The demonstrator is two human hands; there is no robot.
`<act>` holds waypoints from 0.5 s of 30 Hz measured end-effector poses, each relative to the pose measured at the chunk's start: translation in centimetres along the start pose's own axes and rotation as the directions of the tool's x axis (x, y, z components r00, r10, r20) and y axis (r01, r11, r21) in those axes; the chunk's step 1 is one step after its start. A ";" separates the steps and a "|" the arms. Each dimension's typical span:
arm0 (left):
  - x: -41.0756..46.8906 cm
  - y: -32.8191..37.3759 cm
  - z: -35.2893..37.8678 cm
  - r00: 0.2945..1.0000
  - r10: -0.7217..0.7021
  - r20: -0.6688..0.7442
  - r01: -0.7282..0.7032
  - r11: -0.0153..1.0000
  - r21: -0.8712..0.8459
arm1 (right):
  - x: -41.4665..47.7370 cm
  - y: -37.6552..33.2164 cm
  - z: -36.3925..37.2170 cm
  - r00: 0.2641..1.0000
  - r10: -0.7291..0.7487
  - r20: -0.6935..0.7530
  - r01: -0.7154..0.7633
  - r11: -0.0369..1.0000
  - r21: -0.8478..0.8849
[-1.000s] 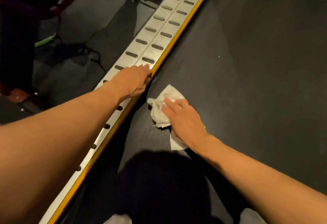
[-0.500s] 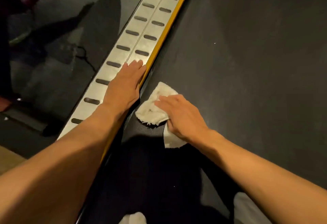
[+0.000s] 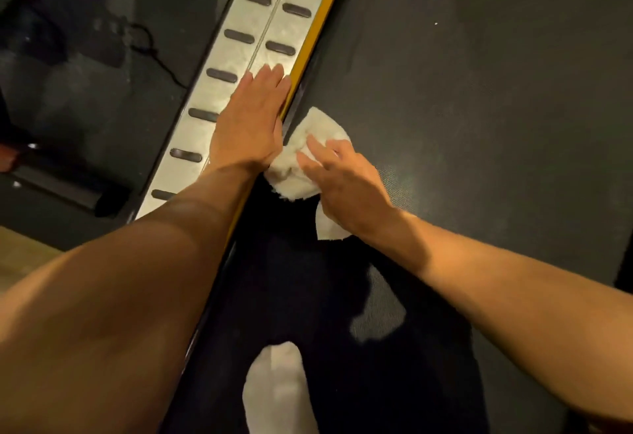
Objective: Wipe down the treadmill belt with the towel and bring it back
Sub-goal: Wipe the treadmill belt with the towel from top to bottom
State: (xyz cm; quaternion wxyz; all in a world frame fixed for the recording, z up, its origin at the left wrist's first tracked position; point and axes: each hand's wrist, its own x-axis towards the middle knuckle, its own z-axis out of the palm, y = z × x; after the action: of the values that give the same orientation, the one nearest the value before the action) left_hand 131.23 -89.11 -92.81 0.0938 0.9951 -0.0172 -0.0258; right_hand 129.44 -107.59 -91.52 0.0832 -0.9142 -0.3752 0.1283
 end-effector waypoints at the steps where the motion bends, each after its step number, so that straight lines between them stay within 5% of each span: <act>1: 0.1 0.1 0.0 1.000 -0.006 -0.006 0.006 1.000 -0.005 | -0.3 -0.3 -0.2 0.998 -0.051 -0.022 0.051 0.999 0.019; 4: 0.0 0.0 0.4 0.999 -0.039 -0.025 0.039 0.999 0.005 | 0.8 2.1 -2.1 0.991 -0.012 -0.131 0.027 0.993 0.116; 9: 0.2 0.0 0.0 1.000 -0.011 -0.024 0.011 1.000 0.002 | 2.2 5.9 -2.6 0.994 0.110 -0.021 -0.108 0.993 0.052; 15: 0.1 -0.1 0.1 1.000 -0.014 0.004 0.014 1.000 -0.002 | -1.3 3.2 -0.8 0.949 -0.310 0.053 0.311 0.950 -0.032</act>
State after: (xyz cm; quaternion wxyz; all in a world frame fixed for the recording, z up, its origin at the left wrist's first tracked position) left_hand 131.28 -89.08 -92.96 0.0944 0.9951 -0.0102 -0.0286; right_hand 130.87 -110.83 -91.28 0.0752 -0.8421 -0.5187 0.1275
